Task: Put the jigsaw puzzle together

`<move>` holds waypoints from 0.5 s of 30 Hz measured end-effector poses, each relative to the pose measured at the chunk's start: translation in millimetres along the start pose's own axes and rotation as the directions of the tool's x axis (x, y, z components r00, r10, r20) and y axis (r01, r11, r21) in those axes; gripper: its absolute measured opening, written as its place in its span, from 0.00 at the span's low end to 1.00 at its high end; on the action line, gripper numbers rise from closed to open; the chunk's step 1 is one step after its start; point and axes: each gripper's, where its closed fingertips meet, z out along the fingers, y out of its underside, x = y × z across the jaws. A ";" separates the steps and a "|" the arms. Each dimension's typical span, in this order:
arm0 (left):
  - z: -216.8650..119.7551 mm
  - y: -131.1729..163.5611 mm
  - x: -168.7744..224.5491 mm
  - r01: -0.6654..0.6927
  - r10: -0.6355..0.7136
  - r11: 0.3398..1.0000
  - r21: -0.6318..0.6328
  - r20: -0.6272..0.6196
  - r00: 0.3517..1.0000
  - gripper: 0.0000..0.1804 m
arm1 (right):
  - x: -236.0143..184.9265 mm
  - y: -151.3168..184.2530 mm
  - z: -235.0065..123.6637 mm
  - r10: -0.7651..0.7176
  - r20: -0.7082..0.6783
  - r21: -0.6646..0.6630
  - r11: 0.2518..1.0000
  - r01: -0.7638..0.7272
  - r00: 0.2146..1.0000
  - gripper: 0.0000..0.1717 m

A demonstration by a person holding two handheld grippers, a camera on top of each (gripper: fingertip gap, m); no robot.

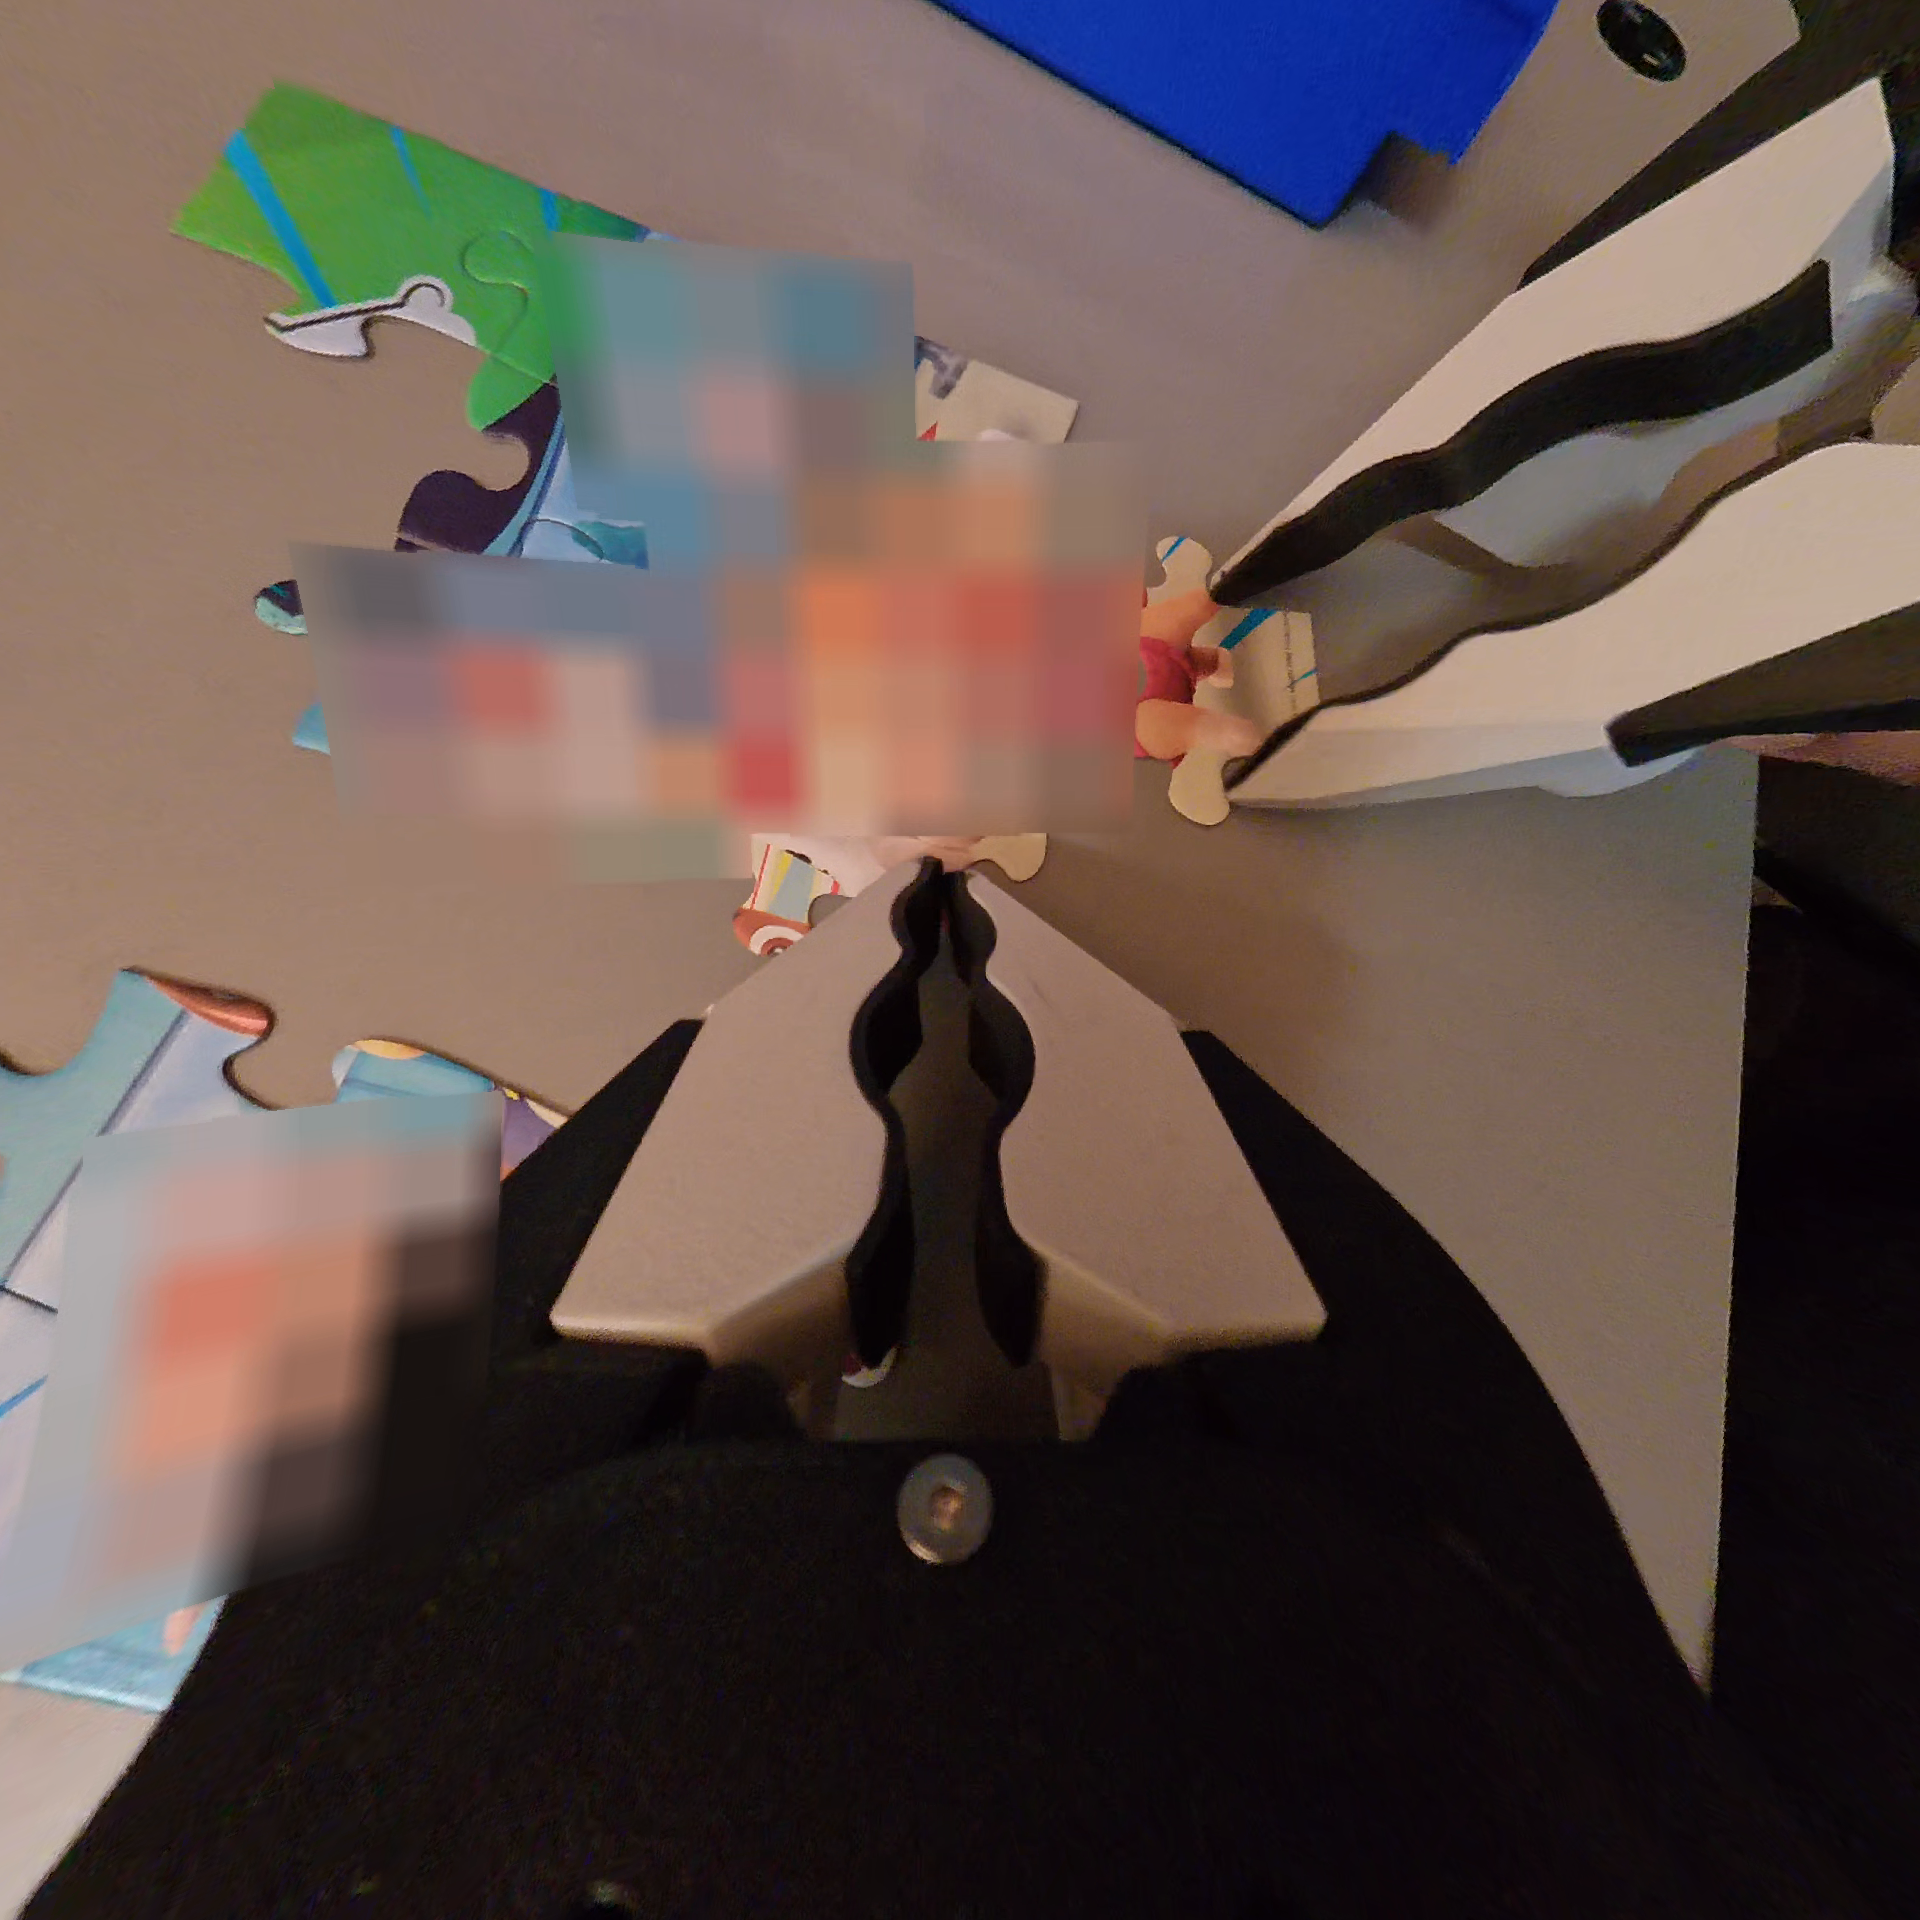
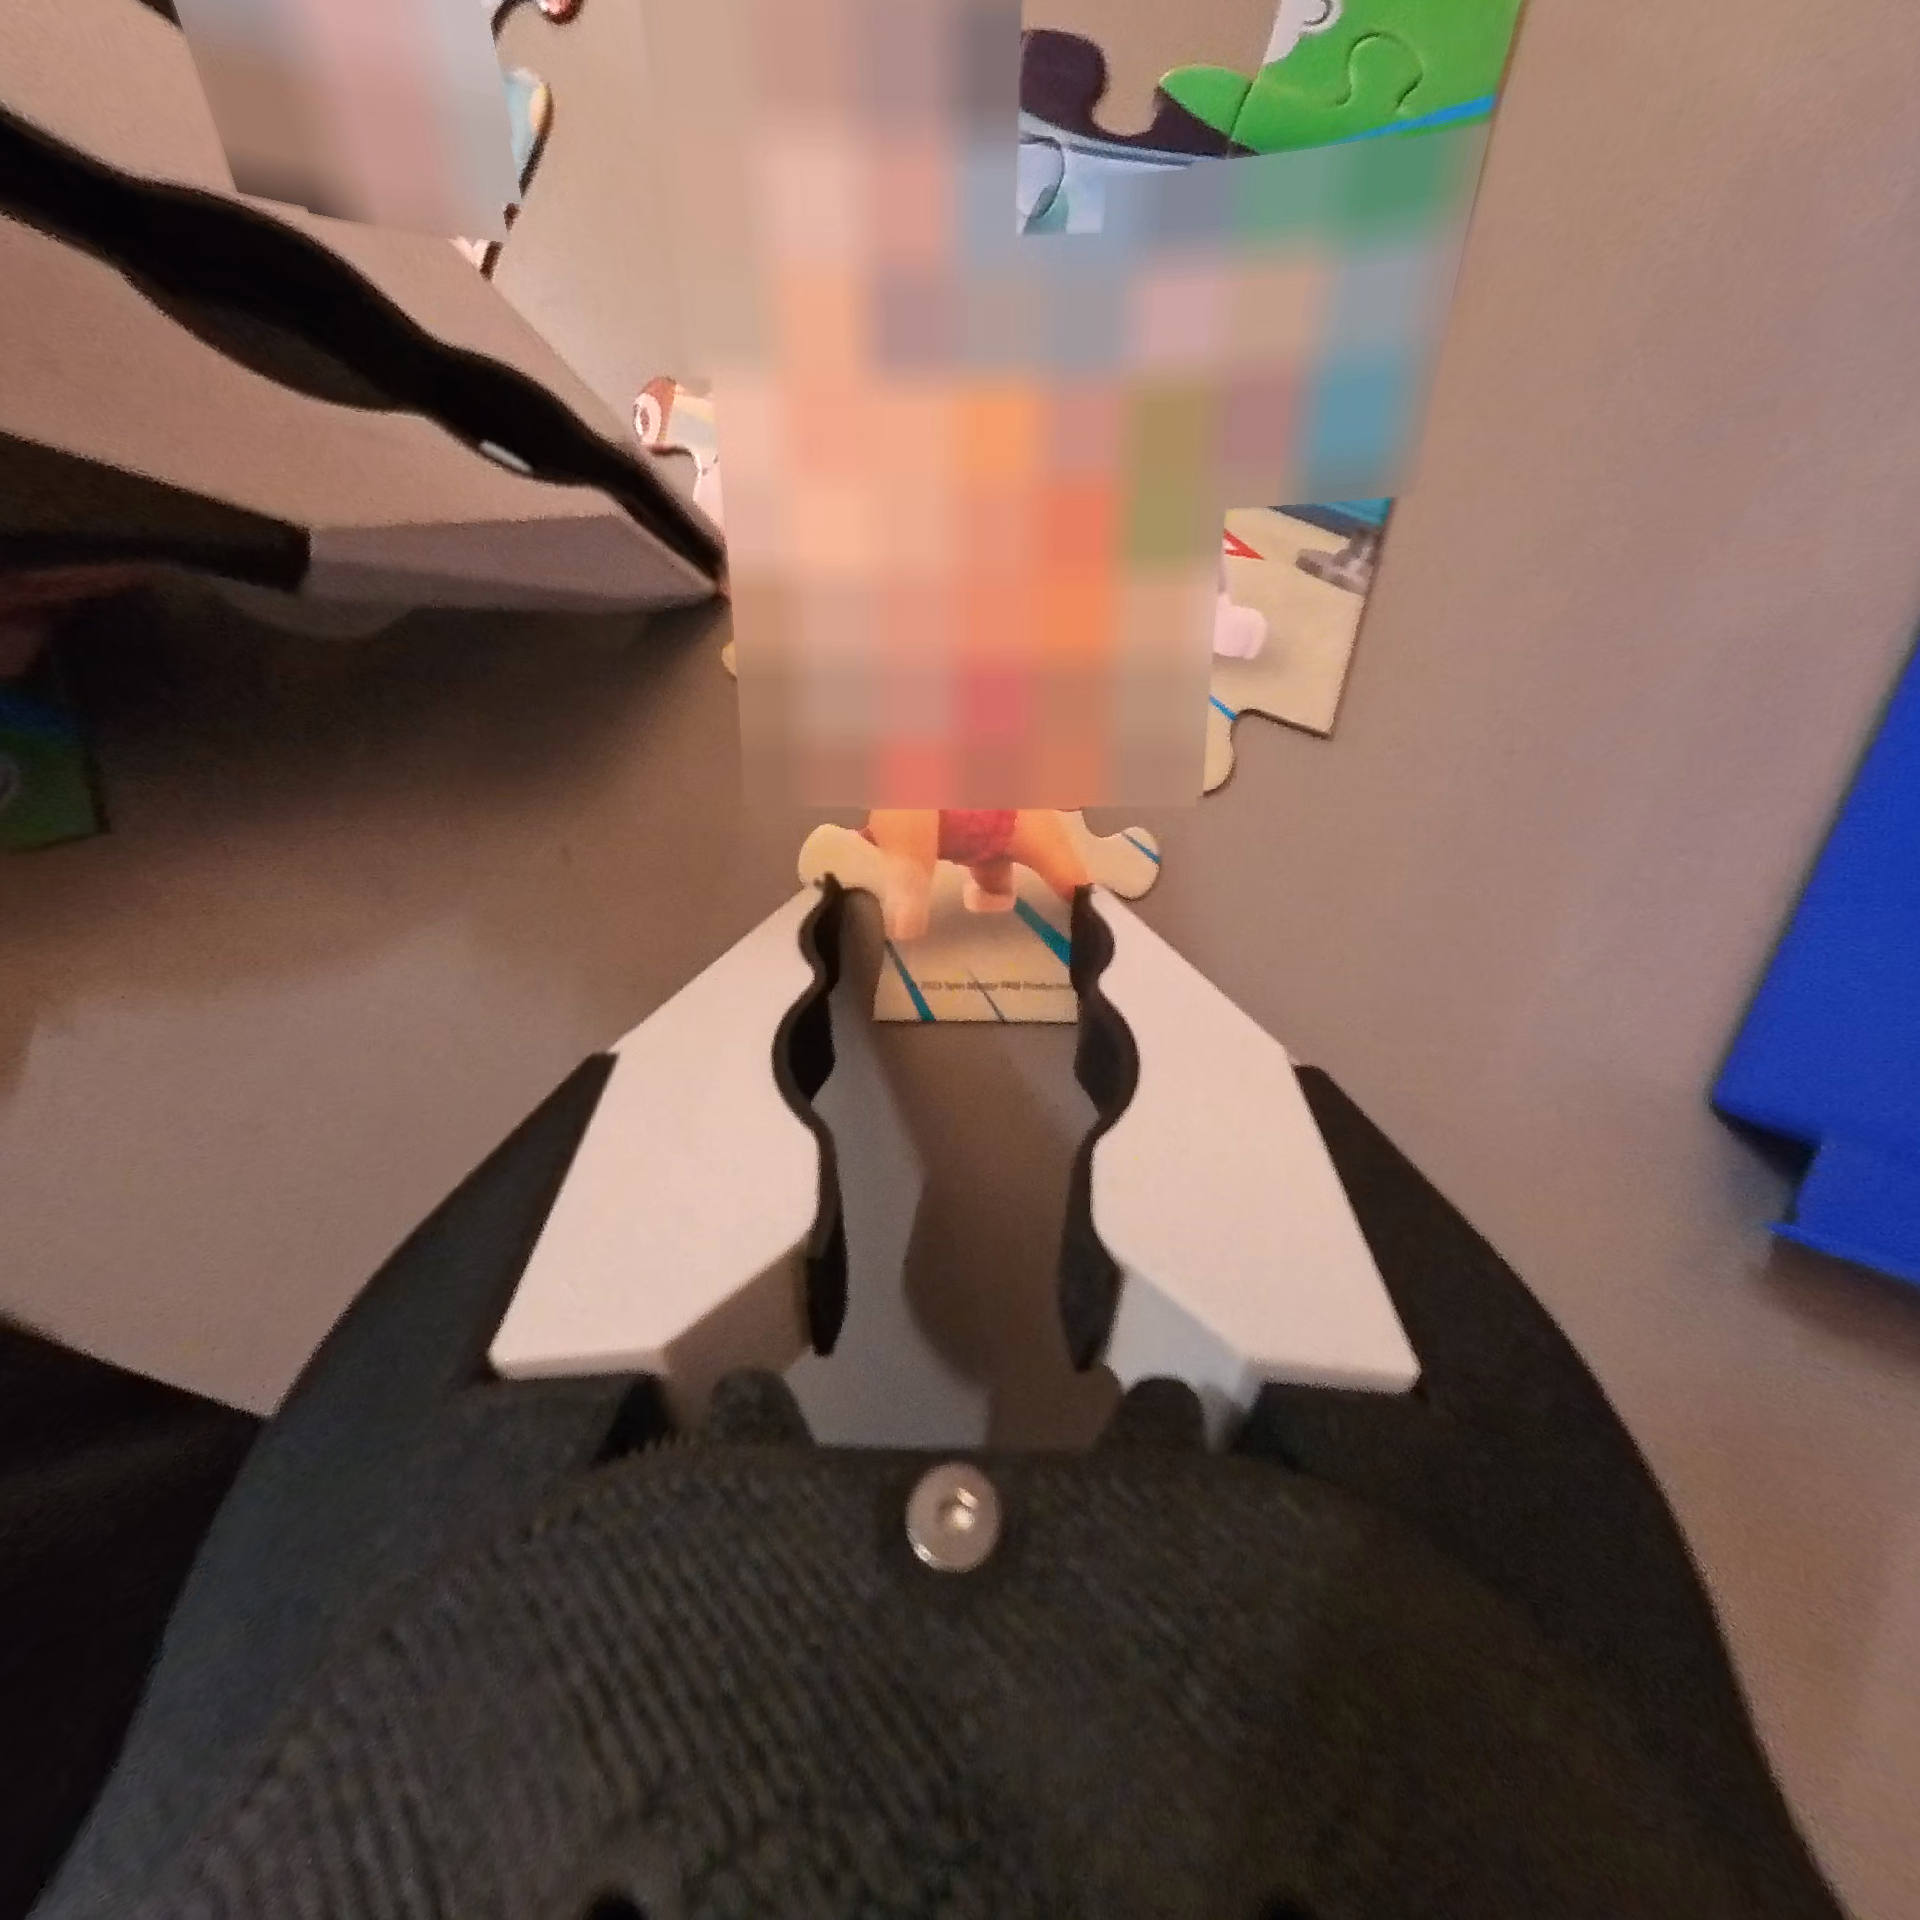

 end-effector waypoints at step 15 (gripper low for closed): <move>-0.6 0.8 6.6 0.005 -0.005 1.000 0.007 -0.020 1.000 0.00 | 1.3 -16.2 -0.9 0.009 0.051 0.046 0.999 -0.011 0.999 0.29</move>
